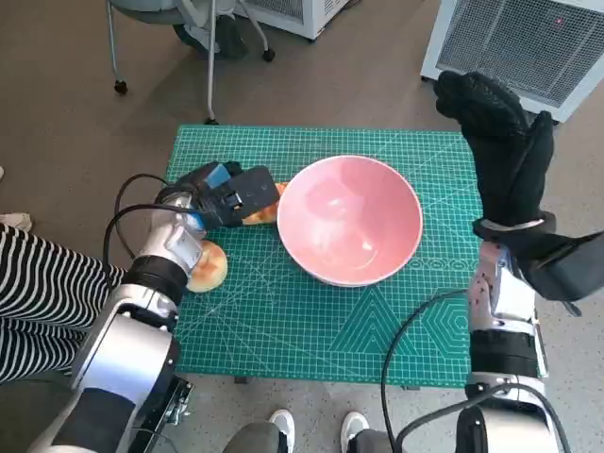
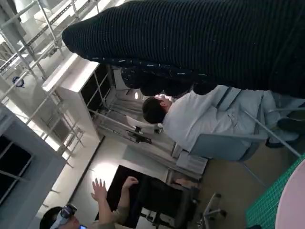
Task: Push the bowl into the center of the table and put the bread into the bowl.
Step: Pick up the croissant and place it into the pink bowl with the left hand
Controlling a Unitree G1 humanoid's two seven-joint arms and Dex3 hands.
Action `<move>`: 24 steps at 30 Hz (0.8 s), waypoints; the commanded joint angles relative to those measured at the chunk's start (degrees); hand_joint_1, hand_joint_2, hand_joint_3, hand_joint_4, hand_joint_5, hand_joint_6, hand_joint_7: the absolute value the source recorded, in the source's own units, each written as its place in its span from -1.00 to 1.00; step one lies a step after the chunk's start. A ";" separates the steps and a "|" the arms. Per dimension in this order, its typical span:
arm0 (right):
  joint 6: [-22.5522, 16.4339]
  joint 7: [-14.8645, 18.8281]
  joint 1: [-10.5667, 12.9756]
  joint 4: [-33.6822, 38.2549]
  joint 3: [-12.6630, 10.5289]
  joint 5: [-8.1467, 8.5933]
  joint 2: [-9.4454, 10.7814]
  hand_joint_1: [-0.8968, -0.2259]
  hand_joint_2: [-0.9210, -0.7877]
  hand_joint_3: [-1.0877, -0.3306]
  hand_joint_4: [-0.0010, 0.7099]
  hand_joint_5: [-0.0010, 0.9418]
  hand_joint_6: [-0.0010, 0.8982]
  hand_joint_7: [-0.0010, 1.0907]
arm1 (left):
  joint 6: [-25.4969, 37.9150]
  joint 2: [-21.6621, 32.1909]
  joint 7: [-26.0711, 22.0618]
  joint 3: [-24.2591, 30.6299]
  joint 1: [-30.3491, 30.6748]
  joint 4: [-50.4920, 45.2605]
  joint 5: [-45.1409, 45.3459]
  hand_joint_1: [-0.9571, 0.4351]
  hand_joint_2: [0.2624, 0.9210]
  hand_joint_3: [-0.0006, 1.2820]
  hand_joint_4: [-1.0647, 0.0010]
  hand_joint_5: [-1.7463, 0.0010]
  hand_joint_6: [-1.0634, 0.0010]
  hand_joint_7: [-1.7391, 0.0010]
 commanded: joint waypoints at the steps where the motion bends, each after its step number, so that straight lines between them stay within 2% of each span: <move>1: 0.61 0.55 1.55 0.99 -0.20 0.33 -0.14 -0.44 -1.00 0.08 -0.52 -1.00 -0.94 -0.04 | -1.50 2.04 2.12 1.76 -1.12 -2.63 -1.64 0.38 0.96 -0.98 -0.53 -0.24 -0.28 -0.21; 11: 0.87 0.57 1.44 1.06 -0.27 0.33 -0.18 -0.45 -1.00 0.09 -0.52 -1.00 -0.93 -0.04 | -4.29 5.02 5.87 4.53 -0.60 -11.51 -3.53 0.38 0.89 -1.00 -0.61 -0.15 -0.43 -0.16; 24: 0.99 0.81 1.18 1.26 -0.46 0.62 0.08 -0.43 -1.00 0.09 -0.52 -1.00 -0.93 -0.05 | -3.48 8.77 6.90 9.54 8.91 -38.96 -4.30 0.38 0.84 -1.00 -0.72 -0.05 -0.48 -0.14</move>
